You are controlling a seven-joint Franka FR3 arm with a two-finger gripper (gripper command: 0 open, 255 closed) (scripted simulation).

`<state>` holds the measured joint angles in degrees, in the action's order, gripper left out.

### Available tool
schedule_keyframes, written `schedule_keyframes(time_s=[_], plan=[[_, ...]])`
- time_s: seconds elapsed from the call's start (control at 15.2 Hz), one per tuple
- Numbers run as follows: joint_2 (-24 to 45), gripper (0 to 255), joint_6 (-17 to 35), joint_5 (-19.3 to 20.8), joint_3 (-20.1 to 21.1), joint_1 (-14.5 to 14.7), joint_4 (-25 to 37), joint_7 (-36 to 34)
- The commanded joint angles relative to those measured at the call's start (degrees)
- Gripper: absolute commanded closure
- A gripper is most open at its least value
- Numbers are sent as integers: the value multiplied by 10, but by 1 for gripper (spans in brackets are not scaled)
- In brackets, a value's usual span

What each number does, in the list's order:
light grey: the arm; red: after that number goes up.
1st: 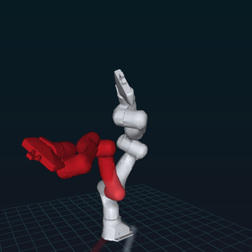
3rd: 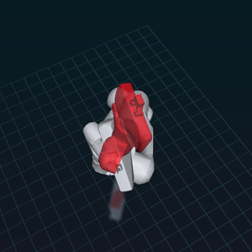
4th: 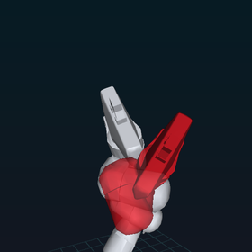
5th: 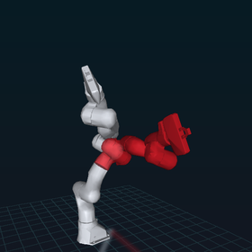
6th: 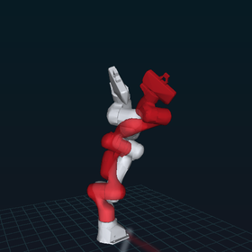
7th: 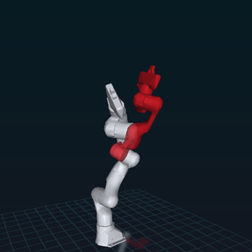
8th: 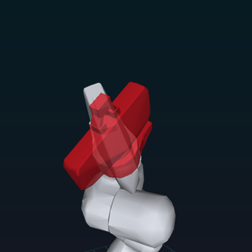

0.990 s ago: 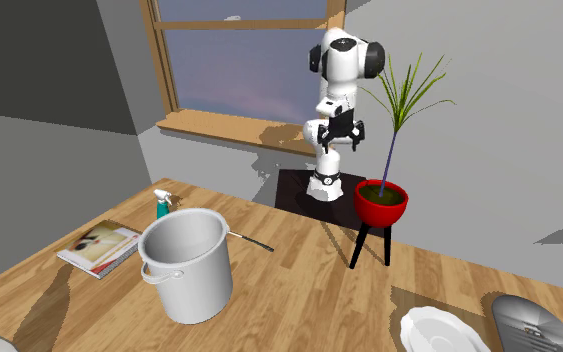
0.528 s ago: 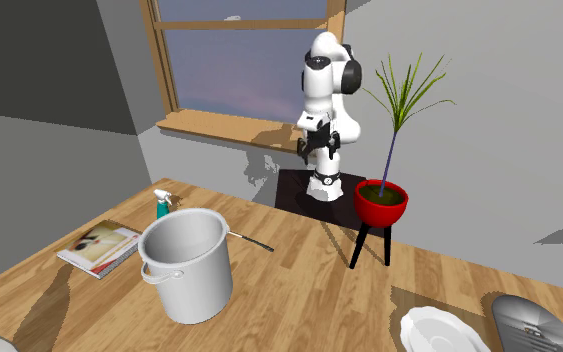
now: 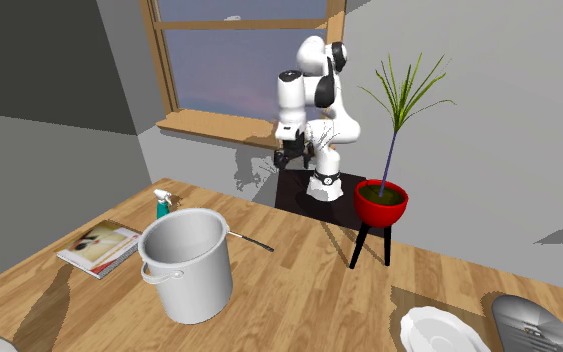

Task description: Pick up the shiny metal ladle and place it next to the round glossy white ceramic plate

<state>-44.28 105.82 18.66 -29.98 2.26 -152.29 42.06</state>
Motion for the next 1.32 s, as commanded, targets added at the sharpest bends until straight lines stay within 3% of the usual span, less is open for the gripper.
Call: schedule_keyframes(time_s=[0.0,0.26,0.53,0.73,0.86,0.92,1.06,1.25], plan=[[75,0,29,29,-51,9,10,56],[155,0,100,47,-130,39,35,167],[256,0,176,24,-217,93,73,292],[356,0,233,-46,-289,150,108,415],[448,0,266,-144,-326,183,135,529],[499,0,276,-205,-327,183,151,594],[583,0,284,-302,-285,140,188,701],[664,0,289,-377,-205,57,248,804]])
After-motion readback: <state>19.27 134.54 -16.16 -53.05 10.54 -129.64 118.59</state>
